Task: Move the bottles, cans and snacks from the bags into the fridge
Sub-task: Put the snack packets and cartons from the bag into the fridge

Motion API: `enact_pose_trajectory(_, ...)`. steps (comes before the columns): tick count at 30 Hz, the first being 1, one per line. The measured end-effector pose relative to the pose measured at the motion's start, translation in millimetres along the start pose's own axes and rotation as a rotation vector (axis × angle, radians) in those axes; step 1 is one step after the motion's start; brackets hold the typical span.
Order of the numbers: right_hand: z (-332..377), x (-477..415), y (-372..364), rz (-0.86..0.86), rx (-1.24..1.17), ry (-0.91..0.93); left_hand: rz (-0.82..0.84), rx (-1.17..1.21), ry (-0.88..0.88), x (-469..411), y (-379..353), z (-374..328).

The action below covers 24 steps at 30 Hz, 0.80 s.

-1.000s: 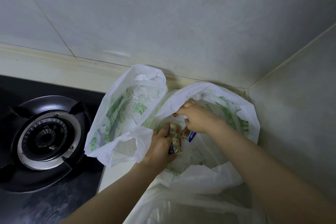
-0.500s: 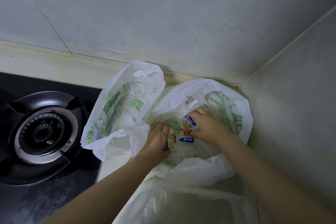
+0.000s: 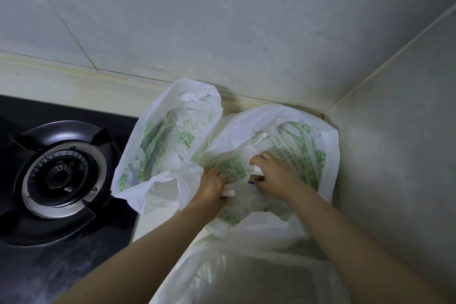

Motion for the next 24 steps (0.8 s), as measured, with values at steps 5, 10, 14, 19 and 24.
enact_pose_trajectory(5, 2, 6, 4, -0.048, -0.093, -0.014, -0.052, 0.073, 0.004, 5, 12, 0)
enact_pose_trajectory(10, -4, 23, 35, -0.161, -0.282, -0.134, -0.198, 0.259, 0.062, 20, 42, 0)
enact_pose_trajectory(14, -3, 61, 72, -0.367, -0.518, -0.234, -0.336, 0.473, 0.16, 45, 68, -2)
enact_pose_trajectory(19, 25, 114, 110, -0.54, -0.81, -0.194, -0.47, 0.751, 0.131, 92, 113, -21)
enact_pose_trajectory(24, 67, 155, 147, -0.633, -0.971, -0.031, -0.647, 0.822, 0.089, 155, 163, -36)
Point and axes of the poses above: each hand's wrist, its own x-axis away from the middle knuckle, its own y-axis out of the back of the hand, z = x × y, the point moved 10 cm from there along -x, towards the middle knuckle, and after that the axes turned 9 degrees about x, right-handed, at the moved point
